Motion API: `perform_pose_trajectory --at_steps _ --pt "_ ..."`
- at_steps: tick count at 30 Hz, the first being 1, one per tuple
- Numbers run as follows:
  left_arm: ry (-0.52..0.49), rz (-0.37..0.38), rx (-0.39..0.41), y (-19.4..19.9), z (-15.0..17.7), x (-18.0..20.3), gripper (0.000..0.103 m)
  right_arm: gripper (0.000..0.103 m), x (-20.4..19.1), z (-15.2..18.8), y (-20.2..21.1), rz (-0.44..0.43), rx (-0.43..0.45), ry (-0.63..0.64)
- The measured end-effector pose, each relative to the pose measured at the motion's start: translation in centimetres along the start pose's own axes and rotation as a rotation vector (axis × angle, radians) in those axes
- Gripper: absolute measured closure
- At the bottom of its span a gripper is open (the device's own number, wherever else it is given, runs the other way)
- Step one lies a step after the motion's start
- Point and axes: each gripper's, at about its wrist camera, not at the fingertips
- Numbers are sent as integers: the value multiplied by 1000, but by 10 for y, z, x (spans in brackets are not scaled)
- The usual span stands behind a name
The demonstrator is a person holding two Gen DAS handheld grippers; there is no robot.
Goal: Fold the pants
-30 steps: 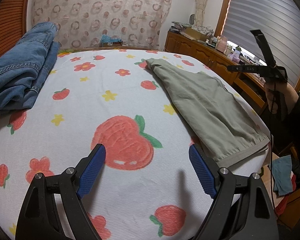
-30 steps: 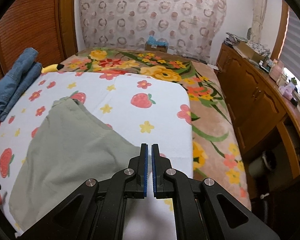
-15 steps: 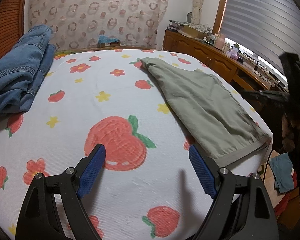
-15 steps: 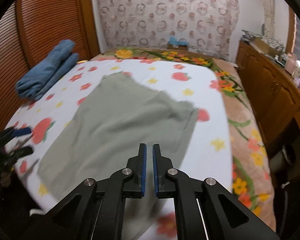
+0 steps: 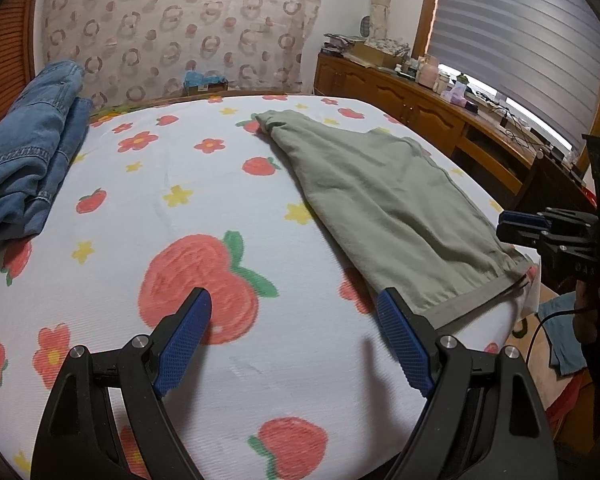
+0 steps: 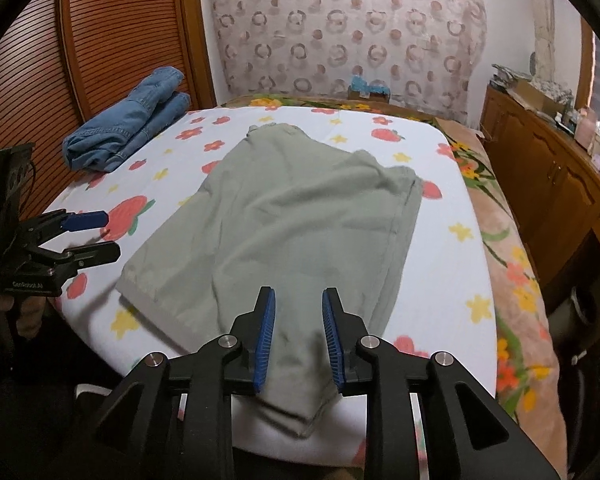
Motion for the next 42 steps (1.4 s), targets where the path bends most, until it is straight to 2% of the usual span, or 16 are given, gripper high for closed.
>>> perform_pose_trajectory --at_steps 9,28,42 --pt "-23 -3 -18 -6 3 12 17 76 -8 7 5 43 -15 -40" --pt "-46 20 -18 -4 5 23 17 70 -7 22 13 41 -40 -99" --pt "-52 19 -39 -12 8 22 17 69 -14 26 17 35 -42 -97"
Point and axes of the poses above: each gripper's, at about its wrist camera, not at the fingertips, and y roughly against the way its jaws point, x to its right, z to its underside, and after that the axes turned 10 degrees about y, right-handed
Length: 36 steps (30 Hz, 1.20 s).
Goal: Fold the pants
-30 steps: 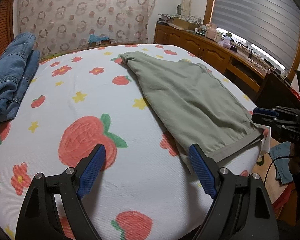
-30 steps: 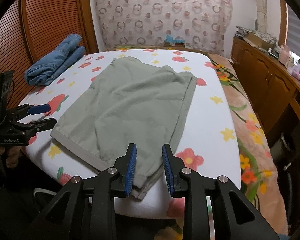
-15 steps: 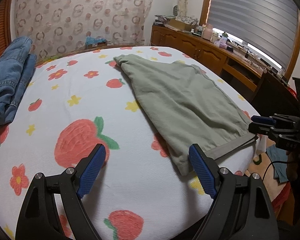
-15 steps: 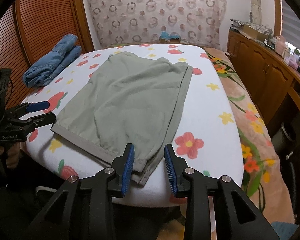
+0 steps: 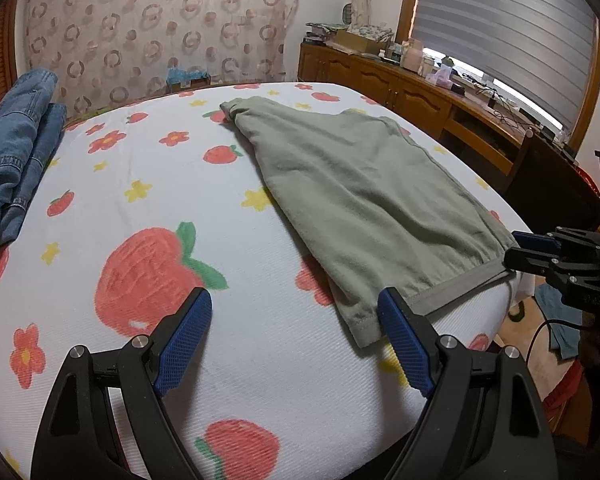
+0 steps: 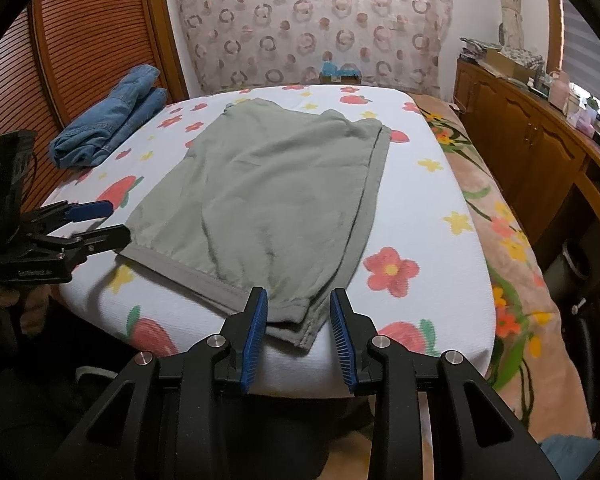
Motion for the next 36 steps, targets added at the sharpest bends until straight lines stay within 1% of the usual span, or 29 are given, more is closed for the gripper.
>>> perform_pose_trajectory --at_steps 2,3,4,7,9,10,12,14,16,23,25,26,28,29,32,33,35,36 --pt "-1 0 1 0 0 0 17 71 -3 2 2 6 -1 17" --pt "-1 1 1 0 0 0 17 82 -3 2 2 4 2 19" --pt "-1 0 1 0 0 0 17 88 -3 2 3 3 4 18" --pt "-2 13 2 2 1 1 17 93 -1 2 8 2 25 12" --pt "-4 54 10 6 2 2 22 94 -1 2 11 -5 35 8" --pt "-7 65 14 7 2 3 27 94 -2 2 12 -6 35 9" --pt "-19 70 19 9 2 6 33 95 -3 3 12 -6 36 12" --pt "-23 84 17 10 2 8 46 95 -5 5 12 -7 32 17" --pt "-27 99 13 9 2 9 52 95 -5 5 14 -9 32 16" --pt "-51 118 -8 5 6 17 53 95 -7 5 14 0 31 14" --pt "-55 120 -10 5 7 18 54 92 -6 5 12 7 24 14" --pt "-57 125 -10 5 7 19 57 91 -7 4 10 13 21 12" --pt "-61 134 -11 5 8 20 60 84 -6 3 8 27 16 11" --pt "-64 138 -12 6 9 20 62 83 -6 3 7 31 16 6" --pt "-67 143 -10 6 10 21 63 76 -2 3 7 37 19 -12" --pt "-66 144 -10 6 10 21 63 71 -1 3 6 43 18 -17" --pt "-62 147 -11 6 10 21 63 67 0 4 3 40 9 -27" --pt "-61 147 -11 6 10 21 63 67 0 5 1 33 4 -30"
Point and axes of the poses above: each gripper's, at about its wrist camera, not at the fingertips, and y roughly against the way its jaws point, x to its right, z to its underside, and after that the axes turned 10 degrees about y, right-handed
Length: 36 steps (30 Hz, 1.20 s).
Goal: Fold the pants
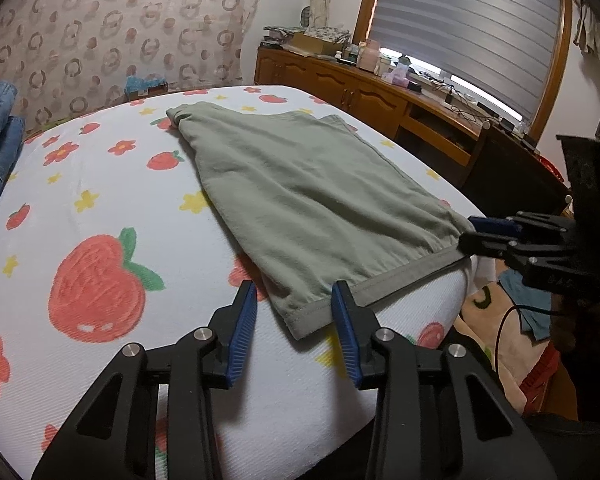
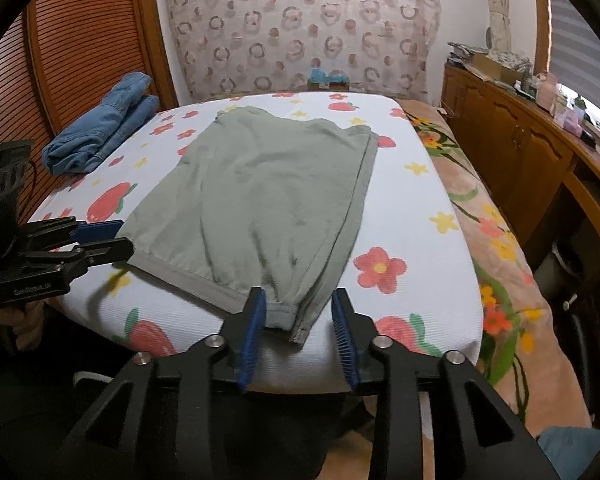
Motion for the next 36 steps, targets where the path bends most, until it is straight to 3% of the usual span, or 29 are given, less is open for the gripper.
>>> perform_pose_trajectory --at_steps 12,14,17,21,30,36 --pt "-10 -9 0 -3 0 3 59 66 0 2 -6 -41 -2 -15" --pt "-8 9 -10 -4 -1 5 72 70 -1 3 -6 -49 2 -13" --pt "-32 9 -1 -4 0 11 84 85 1 3 -8 -94 9 -35" --pt "-25 10 20 3 -4 11 91 90 3 3 -8 -106 27 -48" --pt "-18 69 175 59 -46 18 93 92 4 -30 28 -112 171 -11" --pt "-42 89 303 109 -80 26 93 92 -1 -71 69 -108 301 53"
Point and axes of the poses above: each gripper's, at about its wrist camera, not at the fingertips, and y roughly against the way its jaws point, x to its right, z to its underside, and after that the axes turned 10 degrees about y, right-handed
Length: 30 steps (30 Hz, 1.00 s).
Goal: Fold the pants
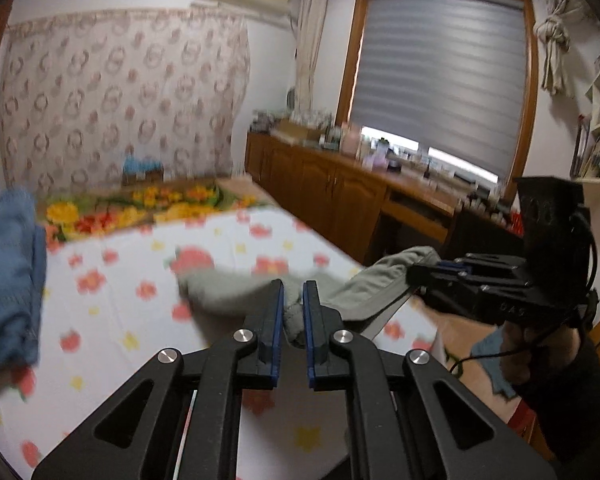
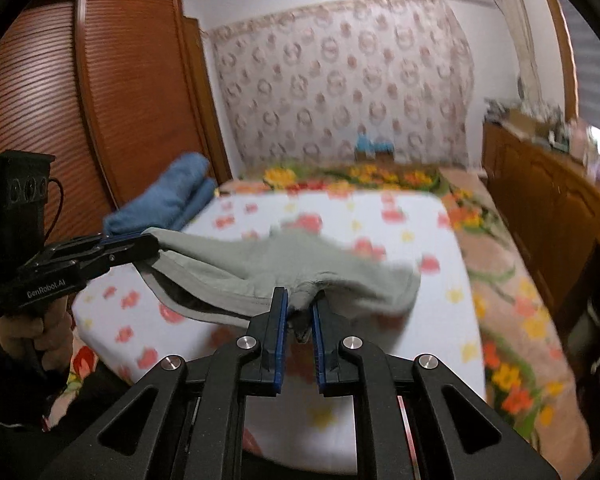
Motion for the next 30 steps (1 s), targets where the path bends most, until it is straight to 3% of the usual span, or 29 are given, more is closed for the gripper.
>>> perform_pose_trajectory --at_steps 6,12,15,17,20,23,25,27,30 --pt "-67 -23 113 28 -55 10 93 92 -18 -54 18 -24 114 78" --pt "-82 -68 174 47 -78 -4 93 92 -26 -85 19 -51 162 120" --pt "-76 -119 156 28 -84 -25 93 92 -26 -95 1 -82 158 137" --pt "-53 -139 150 14 -90 -45 93 92 -16 -110 -41 -86 127 154" --pt "-47 -188 156 -2 -106 -67 93 92 5 -123 -65 -78 110 162" --pt "-35 -230 200 -5 -134 -81 93 92 12 -141 -80 -53 112 175" --pt "-50 -242 251 3 -155 -83 93 92 19 -176 -92 -4 162 182" --pt "-68 -258 244 4 -162 -83 93 92 24 -190 -94 -12 167 179" --pt "-71 -270 202 -3 -150 -92 93 92 24 -183 -105 -20 131 189"
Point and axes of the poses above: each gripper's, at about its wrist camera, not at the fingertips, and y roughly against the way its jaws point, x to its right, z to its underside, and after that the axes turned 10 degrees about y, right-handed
